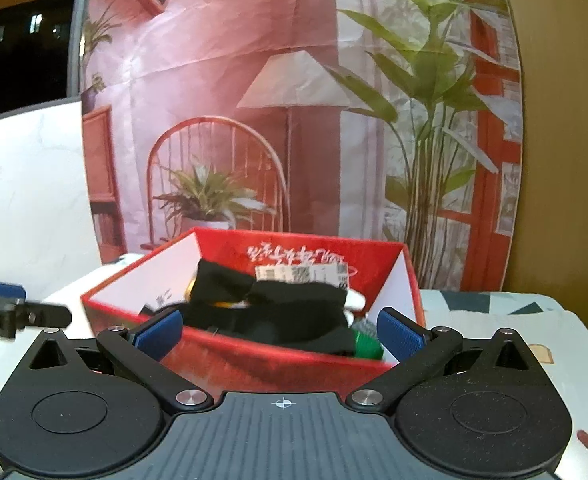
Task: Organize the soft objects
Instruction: 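Close the left tool on the white socks while the right tool grips their other end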
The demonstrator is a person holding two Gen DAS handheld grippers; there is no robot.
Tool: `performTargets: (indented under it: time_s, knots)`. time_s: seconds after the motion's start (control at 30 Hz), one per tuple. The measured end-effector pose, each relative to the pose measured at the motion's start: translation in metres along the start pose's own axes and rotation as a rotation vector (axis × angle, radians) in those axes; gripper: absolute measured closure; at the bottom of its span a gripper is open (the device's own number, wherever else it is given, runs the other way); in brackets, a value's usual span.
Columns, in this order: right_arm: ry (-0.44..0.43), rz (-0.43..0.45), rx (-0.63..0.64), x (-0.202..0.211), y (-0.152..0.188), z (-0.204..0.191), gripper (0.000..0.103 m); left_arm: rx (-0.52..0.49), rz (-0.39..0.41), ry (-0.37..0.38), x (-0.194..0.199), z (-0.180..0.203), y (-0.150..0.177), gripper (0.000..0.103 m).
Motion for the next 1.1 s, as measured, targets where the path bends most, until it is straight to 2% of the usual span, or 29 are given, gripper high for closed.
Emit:
performTargets:
  time_s: [0.1,0.23,0.3,0.57,0.73,0.87,0.93,1.1]
  knots:
    - [-0.011,-0.01,0.026,0.009,0.014,-0.007,0.0,0.023,-0.022,0.024,-0.001,-0.002,0.009,0.0]
    - [-0.011,-0.034,0.025,0.018,0.033,-0.007,0.0,0.002,-0.1,-0.021,-0.009,0.001,0.021,0.0]
    - [0.0,-0.05,0.013,0.021,0.044,-0.004,0.0,-0.005,-0.13,-0.018,-0.011,0.001,0.028,0.0]
    - [0.078,-0.122,-0.027,0.028,0.081,0.017,0.0,-0.028,-0.168,-0.011,-0.018,0.01,0.04,0.0]
    - [0.151,-0.154,-0.109,0.026,0.089,0.039,0.0,-0.024,-0.188,0.0,-0.022,0.01,0.046,0.0]
    - [0.161,-0.165,-0.147,0.022,0.092,0.052,0.001,-0.002,-0.202,0.029,-0.027,0.008,0.047,0.004]
    - [0.153,-0.173,-0.151,0.018,0.093,0.055,0.01,-0.001,-0.203,0.049,-0.03,0.009,0.047,0.007]
    - [0.135,-0.195,-0.15,0.002,0.09,0.056,0.026,-0.021,-0.223,0.087,-0.045,0.016,0.049,0.028]
Point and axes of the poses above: each gripper's, at about its wrist camera, not at the fingertips, and x roughly against the way its jaws point, z to its right, y to its underside, the point moved 2 cm from there along -x, roughly the way its jaws point, and after that the axes turned 4 degrees about -x, right-handed, at the moved point
